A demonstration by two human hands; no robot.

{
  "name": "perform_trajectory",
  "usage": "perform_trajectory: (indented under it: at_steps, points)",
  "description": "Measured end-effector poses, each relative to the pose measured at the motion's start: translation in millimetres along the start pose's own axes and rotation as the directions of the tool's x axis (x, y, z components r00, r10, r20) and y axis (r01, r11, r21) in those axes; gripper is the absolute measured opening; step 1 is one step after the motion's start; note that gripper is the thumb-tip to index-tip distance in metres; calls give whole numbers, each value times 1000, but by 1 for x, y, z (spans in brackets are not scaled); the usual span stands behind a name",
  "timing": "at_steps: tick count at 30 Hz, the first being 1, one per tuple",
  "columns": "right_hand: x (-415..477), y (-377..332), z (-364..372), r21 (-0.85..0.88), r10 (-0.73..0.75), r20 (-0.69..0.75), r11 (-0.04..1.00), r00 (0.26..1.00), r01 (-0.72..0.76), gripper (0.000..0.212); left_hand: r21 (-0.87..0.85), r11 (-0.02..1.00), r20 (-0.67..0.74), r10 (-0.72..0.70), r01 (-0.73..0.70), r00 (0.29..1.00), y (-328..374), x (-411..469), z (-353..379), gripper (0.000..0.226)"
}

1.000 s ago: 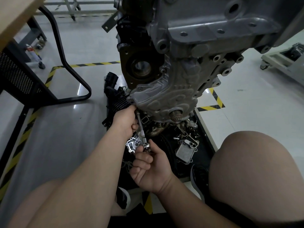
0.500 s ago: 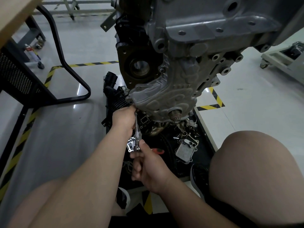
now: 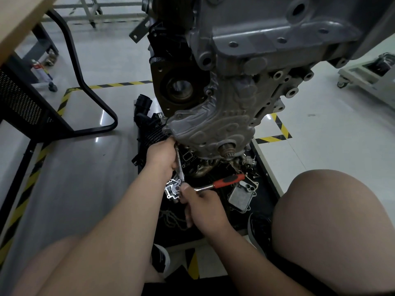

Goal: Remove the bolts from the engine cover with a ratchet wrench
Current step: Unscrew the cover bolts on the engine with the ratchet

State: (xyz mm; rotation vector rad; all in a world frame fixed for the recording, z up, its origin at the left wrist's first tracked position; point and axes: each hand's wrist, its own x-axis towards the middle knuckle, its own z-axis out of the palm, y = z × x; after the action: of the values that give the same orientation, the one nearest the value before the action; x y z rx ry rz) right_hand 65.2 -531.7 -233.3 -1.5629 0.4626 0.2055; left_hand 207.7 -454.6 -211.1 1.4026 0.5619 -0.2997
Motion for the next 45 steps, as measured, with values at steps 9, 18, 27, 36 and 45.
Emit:
perform_trajectory:
  at_steps: [9,18,27,36,45]
  points:
    - [-8,-12,11,603,320,373,631,871,-489,56,-66,984,148,-156,167,977,10,-8,-3,39]
    - [-12,-17,7,670,229,561,439,796,-599,58,-116,972,201,-178,203,963,12,-9,-4,42]
    - [-12,-19,8,632,225,583,479,781,-610,56,-72,977,182,-187,203,965,14,-12,-5,46]
    - [-9,-9,12,701,85,679,219,729,-678,52,327,945,233,-92,11,968,-4,-25,-26,31]
    - [-9,-13,16,557,309,340,695,888,-455,54,578,759,214,213,-300,953,-13,-29,-29,38]
